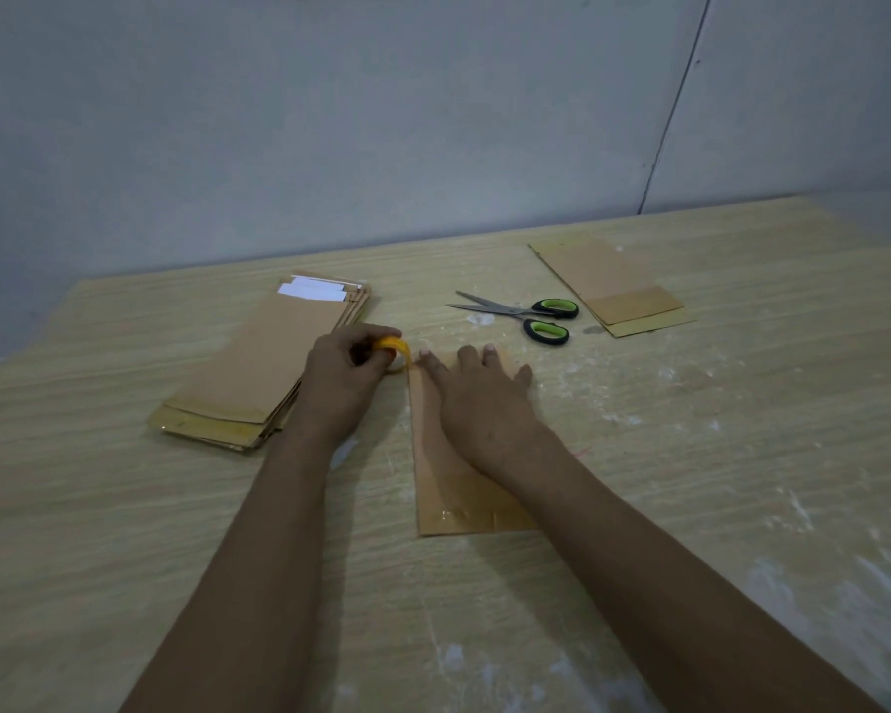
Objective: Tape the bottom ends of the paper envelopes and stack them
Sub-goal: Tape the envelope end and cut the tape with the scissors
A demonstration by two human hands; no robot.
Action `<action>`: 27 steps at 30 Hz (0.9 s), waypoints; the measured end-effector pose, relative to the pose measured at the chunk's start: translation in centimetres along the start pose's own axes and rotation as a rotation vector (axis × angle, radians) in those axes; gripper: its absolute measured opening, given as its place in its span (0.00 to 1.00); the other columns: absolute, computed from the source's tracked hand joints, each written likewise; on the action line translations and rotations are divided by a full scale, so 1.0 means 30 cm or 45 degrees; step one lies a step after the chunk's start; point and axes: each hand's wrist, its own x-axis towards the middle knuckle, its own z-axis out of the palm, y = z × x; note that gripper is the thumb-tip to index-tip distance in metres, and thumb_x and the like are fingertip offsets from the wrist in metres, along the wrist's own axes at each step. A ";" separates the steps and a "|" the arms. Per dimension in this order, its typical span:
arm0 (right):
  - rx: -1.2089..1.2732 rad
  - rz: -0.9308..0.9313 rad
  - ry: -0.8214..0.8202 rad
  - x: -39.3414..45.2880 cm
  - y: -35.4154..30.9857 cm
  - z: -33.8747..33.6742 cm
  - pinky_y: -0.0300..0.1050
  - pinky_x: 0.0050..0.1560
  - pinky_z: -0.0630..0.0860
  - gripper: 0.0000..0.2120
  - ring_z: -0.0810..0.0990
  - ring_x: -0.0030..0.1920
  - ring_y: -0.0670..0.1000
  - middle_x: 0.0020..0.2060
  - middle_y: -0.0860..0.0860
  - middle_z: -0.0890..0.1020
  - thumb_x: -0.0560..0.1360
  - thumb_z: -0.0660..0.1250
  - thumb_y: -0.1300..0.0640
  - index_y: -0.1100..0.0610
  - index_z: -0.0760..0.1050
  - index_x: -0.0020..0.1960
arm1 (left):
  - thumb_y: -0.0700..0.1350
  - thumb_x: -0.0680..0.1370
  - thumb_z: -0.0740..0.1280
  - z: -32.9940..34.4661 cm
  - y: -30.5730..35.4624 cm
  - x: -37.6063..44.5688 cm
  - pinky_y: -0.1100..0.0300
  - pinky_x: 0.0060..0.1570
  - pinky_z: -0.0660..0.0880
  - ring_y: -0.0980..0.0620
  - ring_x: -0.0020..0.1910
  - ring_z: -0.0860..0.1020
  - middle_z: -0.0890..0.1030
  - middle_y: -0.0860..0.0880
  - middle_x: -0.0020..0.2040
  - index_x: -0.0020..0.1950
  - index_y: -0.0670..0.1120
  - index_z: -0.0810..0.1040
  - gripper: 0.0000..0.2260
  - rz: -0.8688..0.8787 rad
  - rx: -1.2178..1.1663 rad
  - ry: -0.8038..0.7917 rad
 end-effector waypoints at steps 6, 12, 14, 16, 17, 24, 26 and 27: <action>-0.058 0.008 -0.044 0.010 -0.015 -0.011 0.76 0.70 0.52 0.28 0.45 0.78 0.67 0.78 0.60 0.50 0.84 0.49 0.58 0.47 0.43 0.81 | 0.33 0.76 0.70 -0.013 -0.016 -0.002 0.66 0.48 0.75 0.57 0.46 0.81 0.85 0.49 0.48 0.53 0.46 0.85 0.11 -0.013 -0.010 -0.038; -0.068 -0.028 0.082 0.001 0.007 0.003 0.73 0.69 0.56 0.26 0.55 0.75 0.65 0.75 0.59 0.57 0.83 0.48 0.55 0.46 0.47 0.80 | 0.32 0.75 0.72 -0.023 -0.010 -0.002 0.69 0.45 0.75 0.62 0.41 0.80 0.84 0.54 0.42 0.49 0.46 0.83 0.10 0.005 -0.093 -0.057; -0.015 -0.036 0.132 -0.005 0.024 0.008 0.72 0.70 0.55 0.28 0.57 0.73 0.63 0.74 0.58 0.59 0.83 0.48 0.55 0.45 0.46 0.80 | 0.32 0.75 0.72 -0.025 -0.014 0.001 0.69 0.45 0.74 0.62 0.41 0.79 0.84 0.52 0.43 0.50 0.46 0.83 0.10 0.006 -0.074 -0.046; 0.006 -0.034 0.136 -0.010 0.028 0.006 0.72 0.71 0.54 0.29 0.57 0.74 0.63 0.74 0.58 0.58 0.83 0.49 0.56 0.43 0.44 0.80 | 0.32 0.75 0.72 -0.024 -0.013 0.002 0.68 0.45 0.75 0.61 0.42 0.80 0.84 0.51 0.43 0.50 0.47 0.83 0.11 -0.002 -0.080 -0.032; -0.003 -0.034 0.124 -0.012 0.025 0.005 0.72 0.71 0.53 0.28 0.56 0.74 0.63 0.75 0.58 0.58 0.83 0.49 0.56 0.42 0.45 0.80 | 0.32 0.75 0.72 -0.023 -0.013 0.002 0.68 0.46 0.75 0.61 0.42 0.80 0.84 0.51 0.43 0.50 0.47 0.83 0.11 -0.004 -0.090 -0.023; -0.033 -0.010 0.020 -0.009 -0.002 -0.005 0.77 0.69 0.50 0.27 0.47 0.78 0.64 0.77 0.58 0.52 0.84 0.48 0.57 0.42 0.46 0.80 | 0.29 0.75 0.70 -0.010 -0.001 -0.006 0.70 0.44 0.75 0.63 0.40 0.80 0.83 0.50 0.44 0.49 0.45 0.82 0.12 0.003 -0.094 0.019; -0.019 -0.009 0.007 -0.007 -0.003 -0.011 0.77 0.69 0.50 0.27 0.46 0.78 0.64 0.78 0.58 0.51 0.84 0.48 0.57 0.42 0.45 0.80 | 0.28 0.74 0.69 -0.009 0.000 -0.003 0.70 0.45 0.75 0.64 0.41 0.80 0.84 0.48 0.45 0.51 0.43 0.83 0.12 0.001 -0.090 0.026; -0.015 -0.008 0.002 -0.006 -0.001 -0.010 0.77 0.69 0.50 0.27 0.45 0.78 0.64 0.78 0.58 0.51 0.84 0.48 0.57 0.42 0.45 0.80 | 0.28 0.74 0.69 -0.008 -0.003 -0.003 0.70 0.46 0.75 0.63 0.41 0.80 0.84 0.48 0.45 0.52 0.43 0.83 0.12 0.001 -0.083 0.030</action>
